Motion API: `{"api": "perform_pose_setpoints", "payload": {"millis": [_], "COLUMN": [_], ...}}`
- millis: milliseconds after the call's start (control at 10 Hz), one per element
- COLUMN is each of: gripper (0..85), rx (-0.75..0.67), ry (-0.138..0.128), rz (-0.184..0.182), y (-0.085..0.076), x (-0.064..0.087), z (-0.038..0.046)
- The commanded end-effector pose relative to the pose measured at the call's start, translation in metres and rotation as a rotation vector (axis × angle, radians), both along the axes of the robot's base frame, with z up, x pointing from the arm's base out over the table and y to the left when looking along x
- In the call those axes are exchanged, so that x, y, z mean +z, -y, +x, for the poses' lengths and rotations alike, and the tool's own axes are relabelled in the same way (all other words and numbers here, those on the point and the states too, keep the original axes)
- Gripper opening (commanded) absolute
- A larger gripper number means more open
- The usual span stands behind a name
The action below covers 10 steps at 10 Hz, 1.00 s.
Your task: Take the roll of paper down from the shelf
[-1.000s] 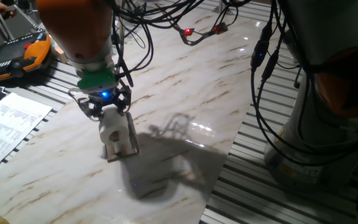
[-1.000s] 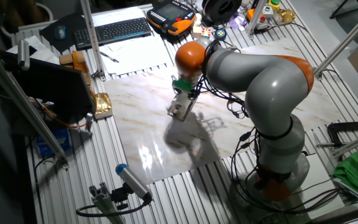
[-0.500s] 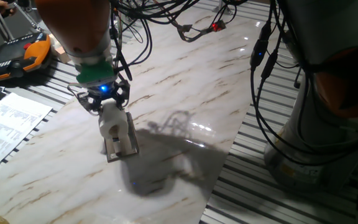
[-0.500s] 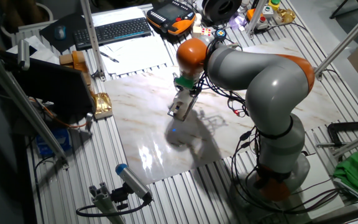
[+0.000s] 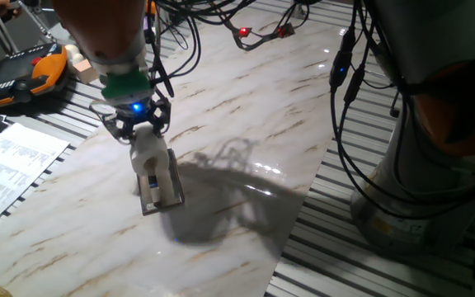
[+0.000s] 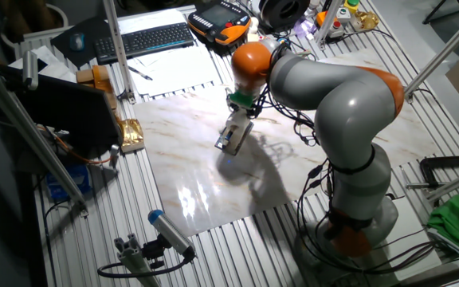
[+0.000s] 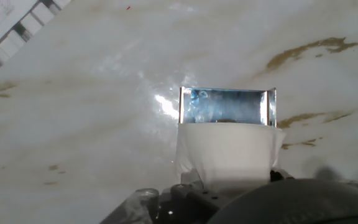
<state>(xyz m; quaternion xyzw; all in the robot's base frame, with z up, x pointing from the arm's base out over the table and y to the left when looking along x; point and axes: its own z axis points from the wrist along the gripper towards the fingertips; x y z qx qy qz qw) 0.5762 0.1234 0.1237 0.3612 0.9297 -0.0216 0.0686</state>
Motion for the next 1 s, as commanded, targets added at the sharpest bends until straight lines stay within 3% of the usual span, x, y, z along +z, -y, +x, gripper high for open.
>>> {"api": "perform_pose_setpoints", "payload": {"millis": [0, 900], "gripper": [0.7, 0.7], "rx": [-0.006, -0.085], "ry": [0.001, 0.022], "rz": [0.004, 0.003], "y": [0.003, 0.038], "x": [0.001, -0.001], "z": [0.003, 0.0254]}}
